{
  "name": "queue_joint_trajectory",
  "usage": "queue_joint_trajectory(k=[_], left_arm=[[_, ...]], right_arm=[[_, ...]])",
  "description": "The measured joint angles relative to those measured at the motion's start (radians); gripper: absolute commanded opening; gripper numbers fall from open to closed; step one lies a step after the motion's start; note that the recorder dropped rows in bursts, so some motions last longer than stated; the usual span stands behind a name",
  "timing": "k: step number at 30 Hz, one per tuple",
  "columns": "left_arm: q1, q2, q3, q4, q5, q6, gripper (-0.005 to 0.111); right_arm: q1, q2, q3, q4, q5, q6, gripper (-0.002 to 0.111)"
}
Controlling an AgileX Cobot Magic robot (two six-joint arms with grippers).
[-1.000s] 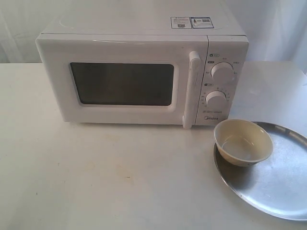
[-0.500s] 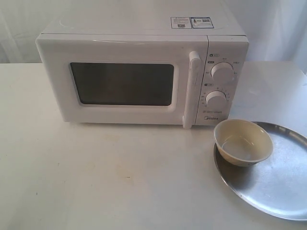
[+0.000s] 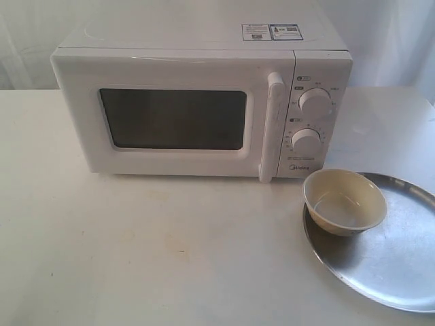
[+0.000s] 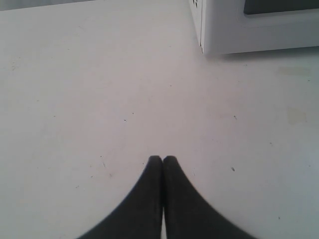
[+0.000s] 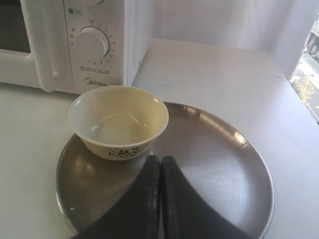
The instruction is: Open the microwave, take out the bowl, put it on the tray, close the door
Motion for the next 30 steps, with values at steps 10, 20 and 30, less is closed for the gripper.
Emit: queue_joint_trajectory(k=[10,20,30], left_arm=[[0.000,0.000,0.000,0.000,-0.001,0.000,0.000],[0.000,0.000,0.000,0.000,-0.001,0.000,0.000],[0.000,0.000,0.000,0.000,-0.001,0.000,0.000]], right_arm=[[0.000,0.000,0.000,0.000,0.000,0.040,0.000],[0.000,0.000,0.000,0.000,0.000,0.040,0.000],[0.000,0.000,0.000,0.000,0.000,0.040,0.000]])
